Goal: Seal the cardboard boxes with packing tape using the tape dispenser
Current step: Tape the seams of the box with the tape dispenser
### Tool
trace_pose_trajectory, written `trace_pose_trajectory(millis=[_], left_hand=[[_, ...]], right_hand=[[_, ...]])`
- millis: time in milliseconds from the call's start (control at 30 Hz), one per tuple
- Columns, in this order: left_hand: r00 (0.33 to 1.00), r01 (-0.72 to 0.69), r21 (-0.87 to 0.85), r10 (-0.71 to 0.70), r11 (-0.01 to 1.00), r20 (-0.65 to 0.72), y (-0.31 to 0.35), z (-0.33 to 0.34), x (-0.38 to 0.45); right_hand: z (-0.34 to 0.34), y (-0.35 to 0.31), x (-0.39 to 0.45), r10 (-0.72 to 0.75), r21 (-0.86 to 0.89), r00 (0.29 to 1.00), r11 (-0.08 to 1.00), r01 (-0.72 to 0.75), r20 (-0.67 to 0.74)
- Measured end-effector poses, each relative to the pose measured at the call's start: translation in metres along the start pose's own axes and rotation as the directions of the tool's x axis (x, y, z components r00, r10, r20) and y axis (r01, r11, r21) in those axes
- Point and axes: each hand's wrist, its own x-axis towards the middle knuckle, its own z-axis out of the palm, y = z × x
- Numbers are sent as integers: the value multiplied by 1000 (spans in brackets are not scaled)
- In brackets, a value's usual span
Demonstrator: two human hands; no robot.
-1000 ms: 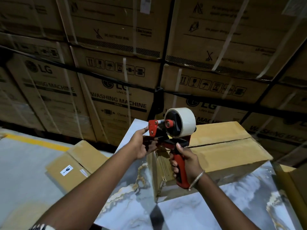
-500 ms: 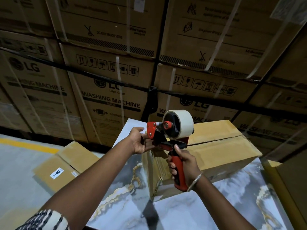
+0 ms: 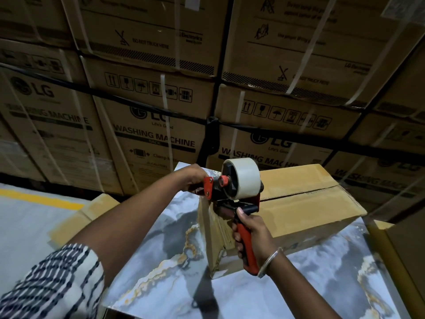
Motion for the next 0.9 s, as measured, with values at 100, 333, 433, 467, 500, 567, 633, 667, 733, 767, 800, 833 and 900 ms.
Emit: trace_pose_trajectory(millis=[100,333,433,467,500,567,633,667,733,767,800,833,900], left_hand=[[990,-60,79,70,995,-119,3,-10,18],[942,-92,256,168,962,-291,2,-22,45],[960,-90,209,141,974,-242,0,-27,50],[966,-86,198,130,977,-225,-2,-26,50],[966,-89,192,132,977,-221,-3,-25,51],[965,-95,178,135,979,-227,-7,-22,55],[963,-95,157,131,983,-236,-10,-20,57],[962,-96,144,129,985,-239,-11,-20,57],[961,-103,133,133,986,-243,-12,-18,58],[961,-107,124,135,986,-243,-13,-17,59],[961,-107,118,133,987,-241,-12,-17,60],[963,-106,113,130,988,-236,-13,-16,61],[966,-112,114,135,987,-222,-16,-14,64]], right_hand=[[7,0,-2,-10,-2,1000,1000,10,-22],[20,3,-7,8,4,999,1000,-7,-48],[21,10,-12,42,-21,997,999,-43,-67],[22,12,-13,52,-19,996,998,-54,-78],[23,13,-14,60,-9,994,998,-61,-88],[25,13,-15,63,9,993,998,-62,-99],[26,13,-15,54,8,993,999,-53,-104],[26,13,-15,52,6,993,999,-52,-107],[26,13,-17,52,1,992,999,-52,-112],[27,13,-18,50,0,992,999,-51,-113],[27,12,-18,50,3,992,999,-50,-113],[28,13,-19,50,7,992,999,-49,-114],[27,15,-18,59,17,992,998,-58,-113]])
